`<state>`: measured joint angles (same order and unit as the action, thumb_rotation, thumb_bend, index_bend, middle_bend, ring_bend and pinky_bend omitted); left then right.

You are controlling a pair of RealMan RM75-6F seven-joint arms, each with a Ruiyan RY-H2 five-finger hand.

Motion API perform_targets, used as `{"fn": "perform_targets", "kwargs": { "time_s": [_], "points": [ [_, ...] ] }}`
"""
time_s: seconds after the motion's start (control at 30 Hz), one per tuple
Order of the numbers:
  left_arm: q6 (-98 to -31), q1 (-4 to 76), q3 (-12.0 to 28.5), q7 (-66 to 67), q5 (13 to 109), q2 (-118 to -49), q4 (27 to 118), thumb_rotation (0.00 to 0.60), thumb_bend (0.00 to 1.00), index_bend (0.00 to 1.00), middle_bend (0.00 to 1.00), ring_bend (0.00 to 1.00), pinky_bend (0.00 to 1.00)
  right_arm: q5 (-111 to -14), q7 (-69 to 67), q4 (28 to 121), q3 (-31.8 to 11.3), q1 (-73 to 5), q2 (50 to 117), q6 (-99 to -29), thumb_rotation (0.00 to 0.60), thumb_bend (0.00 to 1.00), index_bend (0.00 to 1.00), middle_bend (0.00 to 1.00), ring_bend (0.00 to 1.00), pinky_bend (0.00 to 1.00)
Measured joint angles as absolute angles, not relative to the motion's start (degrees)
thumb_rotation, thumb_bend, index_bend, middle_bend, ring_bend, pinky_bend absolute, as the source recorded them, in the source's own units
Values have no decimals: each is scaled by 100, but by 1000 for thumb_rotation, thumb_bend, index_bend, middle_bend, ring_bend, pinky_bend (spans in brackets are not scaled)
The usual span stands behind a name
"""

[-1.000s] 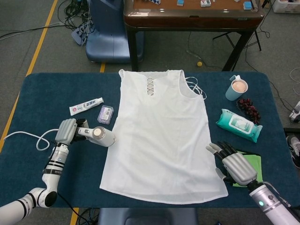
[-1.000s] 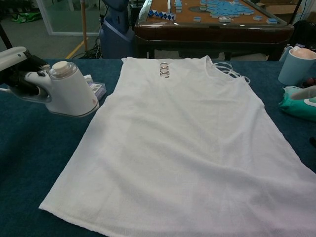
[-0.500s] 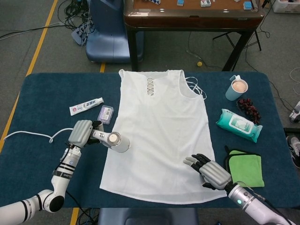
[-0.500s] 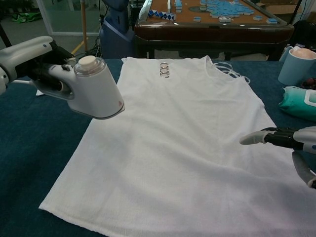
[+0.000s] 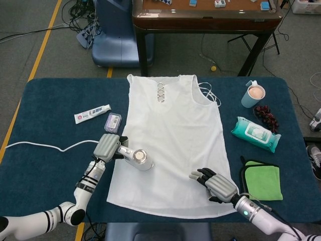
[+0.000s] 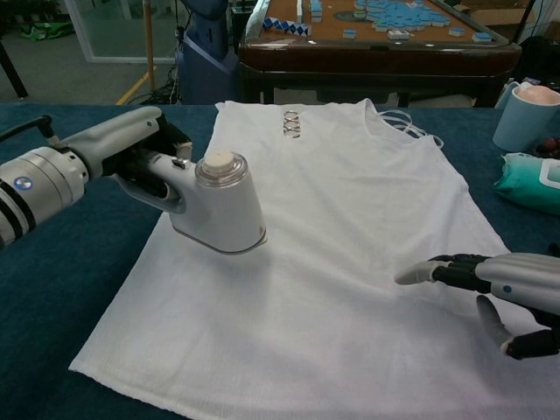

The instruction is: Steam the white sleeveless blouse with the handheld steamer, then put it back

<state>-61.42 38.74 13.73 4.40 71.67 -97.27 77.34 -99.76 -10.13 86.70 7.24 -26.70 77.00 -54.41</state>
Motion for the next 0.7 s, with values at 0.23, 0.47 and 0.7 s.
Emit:
{"fn": "perform_targets", "kwargs": {
  "time_s": [0.23, 0.47, 0.7],
  "points": [
    [-6116, 4029, 1339, 462, 7245, -10115, 7296, 600, 256, 864, 776, 675, 592, -9950, -1029, 8446, 842, -2764, 7929, -5366, 600, 981, 0, 87, 0, 15],
    [-6103, 4108, 1275, 430, 7326, -10412, 6729, 600, 255, 864, 776, 675, 592, -9889, -984, 8396, 941, -2772, 7981, -5382, 600, 976, 0, 87, 0, 15],
    [-6113, 4127, 1160, 340, 7469, -10586, 6153, 600, 256, 864, 776, 675, 592, -9842, -970, 8386, 1000, -2787, 8001, -5403, 600, 977, 0, 87, 0, 15]
  ]
}}
